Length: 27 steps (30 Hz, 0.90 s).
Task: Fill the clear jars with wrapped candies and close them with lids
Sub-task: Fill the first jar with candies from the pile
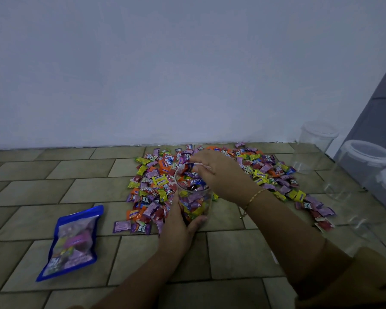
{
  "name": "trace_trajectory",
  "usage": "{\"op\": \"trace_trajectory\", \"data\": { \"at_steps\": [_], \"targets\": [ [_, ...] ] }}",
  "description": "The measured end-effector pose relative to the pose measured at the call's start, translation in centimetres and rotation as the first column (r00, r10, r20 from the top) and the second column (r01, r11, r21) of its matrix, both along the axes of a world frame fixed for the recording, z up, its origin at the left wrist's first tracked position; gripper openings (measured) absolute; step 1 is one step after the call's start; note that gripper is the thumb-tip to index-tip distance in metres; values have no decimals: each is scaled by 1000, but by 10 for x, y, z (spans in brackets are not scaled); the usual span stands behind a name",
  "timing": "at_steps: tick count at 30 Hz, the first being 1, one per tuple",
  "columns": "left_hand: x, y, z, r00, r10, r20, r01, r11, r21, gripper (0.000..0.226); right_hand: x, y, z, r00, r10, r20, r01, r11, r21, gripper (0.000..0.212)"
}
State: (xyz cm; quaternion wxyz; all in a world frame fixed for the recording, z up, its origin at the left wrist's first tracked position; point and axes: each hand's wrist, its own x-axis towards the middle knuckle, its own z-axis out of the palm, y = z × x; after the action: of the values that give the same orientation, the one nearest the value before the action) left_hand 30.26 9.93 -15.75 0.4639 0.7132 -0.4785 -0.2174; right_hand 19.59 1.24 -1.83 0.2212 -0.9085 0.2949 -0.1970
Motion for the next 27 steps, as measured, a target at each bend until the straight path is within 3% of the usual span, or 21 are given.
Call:
{"op": "trace_trajectory", "data": {
  "at_steps": [5, 11, 16, 20, 24, 27],
  "targets": [
    [0, -1, 2, 1000, -14, -8, 14, 1000, -25, 101, 4, 8, -20, 981, 67, -183, -89, 989, -118, 48],
    [0, -1, 3, 1000, -20, -7, 19, 999, -47, 93, -2, 12, -37, 993, 4, -122, -36, 963, -267, 61],
    [-1, -1, 3, 999, -34, -26, 33, 998, -55, 95, -3, 12, -40, 985, -13, -173, -47, 940, -338, 72],
    [0, -2, 2, 999, -29, -33, 27, 998, -54, 94, -2, 10, -33, 985, 7, -170, -36, 985, -171, 52],
    [0, -2, 0, 999, -36, -31, 35, 999, -39, 98, -10, 11, -29, 992, -48, 114, 36, 994, 102, 57],
    [0, -2, -1, 1000, -23, -14, 22, 999, -41, 103, -21, 9, -27, 913, -175, 369, 65, 955, 290, 46]
  ]
}}
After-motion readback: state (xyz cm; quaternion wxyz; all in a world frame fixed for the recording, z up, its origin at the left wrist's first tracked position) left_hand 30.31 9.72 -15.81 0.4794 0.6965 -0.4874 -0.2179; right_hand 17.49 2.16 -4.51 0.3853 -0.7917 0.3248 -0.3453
